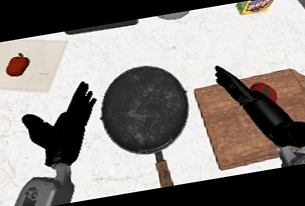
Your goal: Pick the tomato from the cutting board and place it in the pan
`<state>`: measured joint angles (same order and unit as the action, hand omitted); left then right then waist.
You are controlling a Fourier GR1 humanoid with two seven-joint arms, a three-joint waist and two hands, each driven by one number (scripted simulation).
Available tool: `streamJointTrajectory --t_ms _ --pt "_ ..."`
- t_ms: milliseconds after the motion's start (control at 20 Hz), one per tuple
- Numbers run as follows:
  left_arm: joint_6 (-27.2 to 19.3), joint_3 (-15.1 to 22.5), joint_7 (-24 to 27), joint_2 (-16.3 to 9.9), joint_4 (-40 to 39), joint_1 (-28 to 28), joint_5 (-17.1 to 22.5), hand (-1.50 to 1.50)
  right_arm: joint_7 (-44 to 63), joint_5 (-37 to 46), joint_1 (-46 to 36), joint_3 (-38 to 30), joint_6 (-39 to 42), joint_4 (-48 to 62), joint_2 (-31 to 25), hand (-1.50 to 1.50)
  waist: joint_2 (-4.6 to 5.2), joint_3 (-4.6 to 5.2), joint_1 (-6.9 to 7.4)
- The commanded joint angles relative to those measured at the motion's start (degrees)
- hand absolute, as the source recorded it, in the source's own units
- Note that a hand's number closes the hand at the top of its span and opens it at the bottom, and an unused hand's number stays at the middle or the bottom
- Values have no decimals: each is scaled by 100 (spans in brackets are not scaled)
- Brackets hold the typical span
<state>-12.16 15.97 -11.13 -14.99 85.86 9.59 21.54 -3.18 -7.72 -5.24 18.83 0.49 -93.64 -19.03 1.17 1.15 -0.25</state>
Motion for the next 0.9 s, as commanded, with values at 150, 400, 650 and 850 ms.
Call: streamJointTrajectory --t_ms 150,400,650,850 --pt "-252 -77 184 -841 -23 -166 -952 0 436 -680 -550 -1832 -1114 458 138 -150 -101 -128 41" --pt "-361 -222 332 -1262 -138 -626 -1222 0 1172 -60 79 -3055 -2909 1256 -291 -150 -122 -107 -245" --pt "-257 -268 482 -1508 229 -1059 -1320 0 2429 483 1054 -2744 -2915 606 -951 -150 -159 -99 -47" --pt "-460 -10 519 -1239 239 -1125 -1600 0 3294 1045 991 -2297 -2099 408 -1995 -150 -129 -98 27"
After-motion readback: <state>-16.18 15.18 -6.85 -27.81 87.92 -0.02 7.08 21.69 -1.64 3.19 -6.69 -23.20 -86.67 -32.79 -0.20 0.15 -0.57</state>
